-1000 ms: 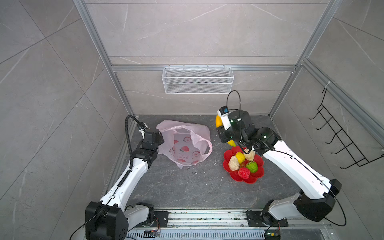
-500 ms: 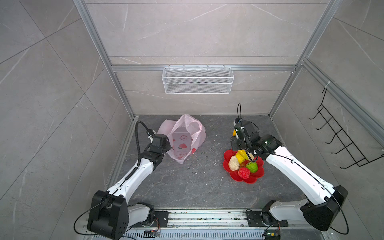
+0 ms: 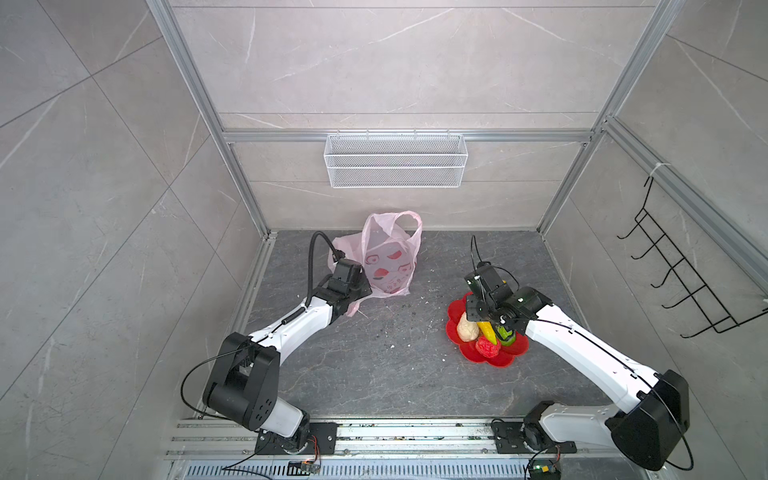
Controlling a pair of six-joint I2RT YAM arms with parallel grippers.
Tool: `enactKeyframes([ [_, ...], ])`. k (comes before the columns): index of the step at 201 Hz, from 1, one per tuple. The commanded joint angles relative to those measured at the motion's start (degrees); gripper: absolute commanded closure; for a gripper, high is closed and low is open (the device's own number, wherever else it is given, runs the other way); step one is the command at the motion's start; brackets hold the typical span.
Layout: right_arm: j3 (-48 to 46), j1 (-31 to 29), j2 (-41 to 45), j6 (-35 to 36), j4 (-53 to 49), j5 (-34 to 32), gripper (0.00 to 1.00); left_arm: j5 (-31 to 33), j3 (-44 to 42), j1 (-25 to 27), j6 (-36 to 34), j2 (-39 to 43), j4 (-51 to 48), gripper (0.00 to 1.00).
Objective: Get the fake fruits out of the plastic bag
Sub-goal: 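Lower the banana onto the red plate while the left gripper releases the bag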
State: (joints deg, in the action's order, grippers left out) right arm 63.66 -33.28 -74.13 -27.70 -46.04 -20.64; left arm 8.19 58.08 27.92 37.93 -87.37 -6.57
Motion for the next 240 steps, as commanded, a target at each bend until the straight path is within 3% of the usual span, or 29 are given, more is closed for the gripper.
enactKeyframes([
  [1,-1.19,0.54,1.22,-1.84,1.65,-0.82,0.82,-4.61,4.78,2.58,-6.49,-2.72,3.96,1.00],
  [30,-3.11,0.67,1.09,-2.66,2.31,-0.36,0.82,-8.05,8.21,3.89,-11.68,-6.90,5.10,1.00],
  [82,-5.73,1.08,-0.24,-4.83,4.33,0.12,0.82,-11.44,11.77,5.64,-14.80,-9.19,5.83,1.00],
  [128,-6.37,1.89,-2.82,-4.82,5.50,-0.10,0.82,-10.09,10.86,6.00,-16.07,-4.30,2.11,0.63],
  [159,-6.61,2.32,-4.04,-5.39,5.70,-0.71,0.81,-8.66,10.20,6.22,-16.38,0.62,-1.58,0.45],
  [201,-7.36,2.91,-6.29,-4.84,7.91,-0.11,0.81,-6.20,7.21,6.48,-15.83,8.57,-6.48,0.29],
  [240,-7.23,3.65,-8.99,-3.33,9.21,0.94,0.81,-2.84,2.58,6.66,-13.65,17.52,-11.25,0.25],
])
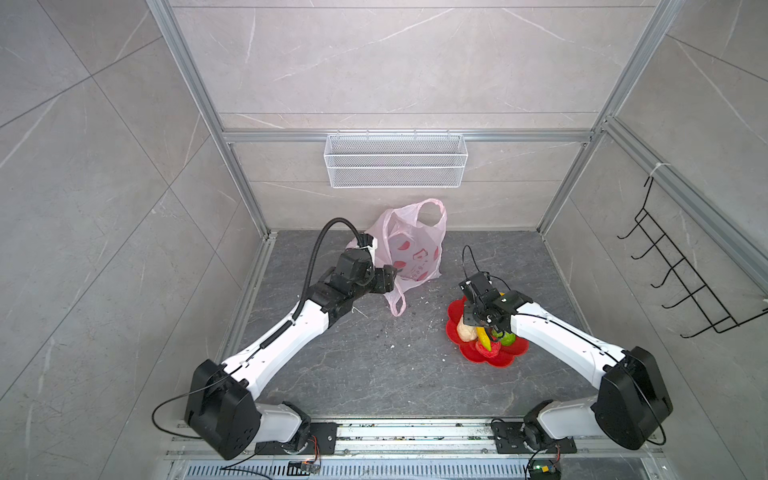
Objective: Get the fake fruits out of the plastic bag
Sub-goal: 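Lower the banana onto the red plate while the left gripper releases the bag, then open the right gripper to release the banana on the red plate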
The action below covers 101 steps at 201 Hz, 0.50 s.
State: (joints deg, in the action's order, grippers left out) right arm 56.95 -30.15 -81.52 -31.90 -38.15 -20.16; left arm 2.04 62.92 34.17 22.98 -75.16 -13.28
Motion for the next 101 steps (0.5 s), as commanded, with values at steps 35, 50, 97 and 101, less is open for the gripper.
enactKeyframes([
  [35,-1.64,0.78,-1.74,1.14,2.02,1.00,0.80,7.84,-5.76,0.44,2.29,13.03,-8.08,0.24],
  [50,-2.18,0.96,-1.56,0.91,2.19,1.26,0.79,9.62,-6.48,0.39,2.70,15.39,-9.53,0.24],
  [97,-4.43,1.14,-1.41,-0.01,3.28,2.14,0.74,11.91,-7.46,0.37,3.90,21.01,-12.74,0.24],
  [101,-4.62,1.11,-1.37,-0.08,3.40,2.21,0.74,12.13,-7.46,0.37,3.90,21.32,-12.93,0.24],
])
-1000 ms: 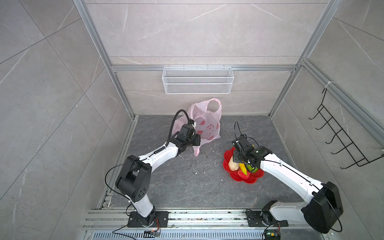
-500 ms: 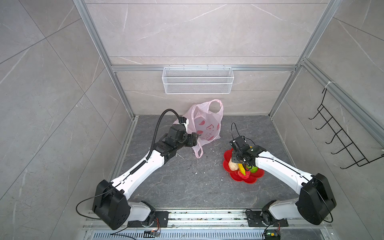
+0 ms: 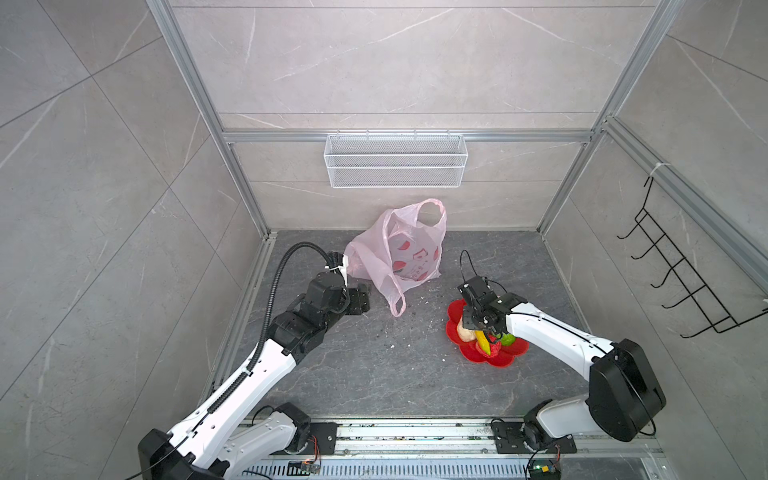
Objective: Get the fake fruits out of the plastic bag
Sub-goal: 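Open the right gripper to release the banana on the red plate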
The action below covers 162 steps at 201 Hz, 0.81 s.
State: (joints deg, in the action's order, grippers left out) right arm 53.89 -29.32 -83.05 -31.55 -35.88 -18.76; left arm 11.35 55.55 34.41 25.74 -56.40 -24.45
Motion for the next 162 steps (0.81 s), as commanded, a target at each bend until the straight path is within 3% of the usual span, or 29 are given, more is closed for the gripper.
enactKeyframes([
  [1,-1.58,0.26,0.16,-0.48,1.15,0.87,0.74,2.85,-0.09,0.17,1.11,2.63,-1.80,0.24],
  [24,-2.29,0.29,0.36,-1.06,1.57,1.00,0.70,3.27,0.05,0.12,0.65,3.99,-2.54,0.24],
  [89,-1.36,0.31,0.75,-0.98,0.50,0.63,0.48,4.01,-0.14,0.13,0.44,4.28,-2.48,0.23],
  [162,4.38,0.32,5.90,0.10,-9.18,-0.86,0.41,7.19,3.02,-0.15,-3.19,0.89,0.60,0.21],
])
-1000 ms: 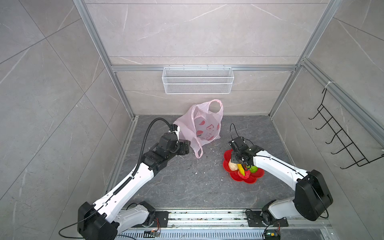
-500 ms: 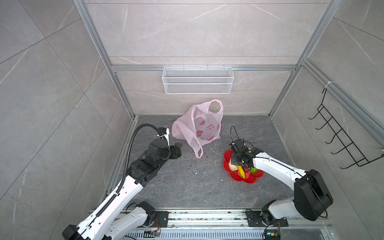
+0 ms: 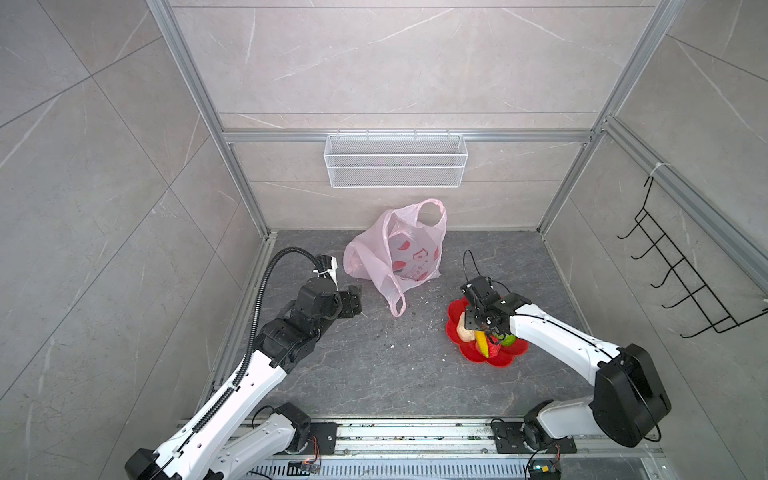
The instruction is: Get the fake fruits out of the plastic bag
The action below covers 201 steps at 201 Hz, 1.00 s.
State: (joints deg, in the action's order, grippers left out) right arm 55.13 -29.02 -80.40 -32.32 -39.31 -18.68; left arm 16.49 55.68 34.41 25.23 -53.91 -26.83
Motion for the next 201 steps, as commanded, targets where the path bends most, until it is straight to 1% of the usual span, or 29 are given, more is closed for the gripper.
enactKeyframes([
  [1,3.27,0.01,3.38,0.86,-5.94,-0.98,0.41,2.05,3.05,-0.14,-2.71,-1.66,3.00,0.21],
  [47,7.61,0.26,11.27,2.33,-12.77,-2.94,0.40,0.71,7.09,-0.66,-4.96,-5.43,4.14,0.20],
  [65,9.51,0.93,12.73,3.39,-15.09,-4.87,0.40,-0.12,7.27,-0.66,-4.79,-5.86,4.57,0.20],
  [81,10.90,2.84,12.91,4.75,-16.55,-7.07,0.41,-0.61,6.68,-0.67,-4.32,-5.47,4.86,0.20],
  [95,11.31,6.22,12.01,6.17,-16.38,-7.03,0.44,-0.52,5.99,-0.75,-4.06,-5.08,4.79,0.20],
  [113,10.77,11.91,9.37,8.06,-15.14,-5.08,0.51,-0.42,5.36,-0.75,-3.61,-4.80,4.24,0.20],
  [134,9.16,18.68,7.12,9.60,-12.94,-2.40,0.54,0.10,5.02,-0.84,-3.57,-4.37,3.42,0.20],
  [153,7.45,23.76,5.81,10.45,-10.77,-1.02,0.56,0.55,4.79,-1.01,-3.86,-3.98,2.88,0.20],
  [165,6.49,26.10,4.60,10.82,-9.81,-1.39,0.56,0.73,4.60,-1.19,-3.88,-3.77,2.77,0.20],
  [201,3.26,32.94,1.11,11.49,-6.41,1.53,0.59,0.82,3.90,-1.46,-3.72,-3.52,2.72,0.20],
])
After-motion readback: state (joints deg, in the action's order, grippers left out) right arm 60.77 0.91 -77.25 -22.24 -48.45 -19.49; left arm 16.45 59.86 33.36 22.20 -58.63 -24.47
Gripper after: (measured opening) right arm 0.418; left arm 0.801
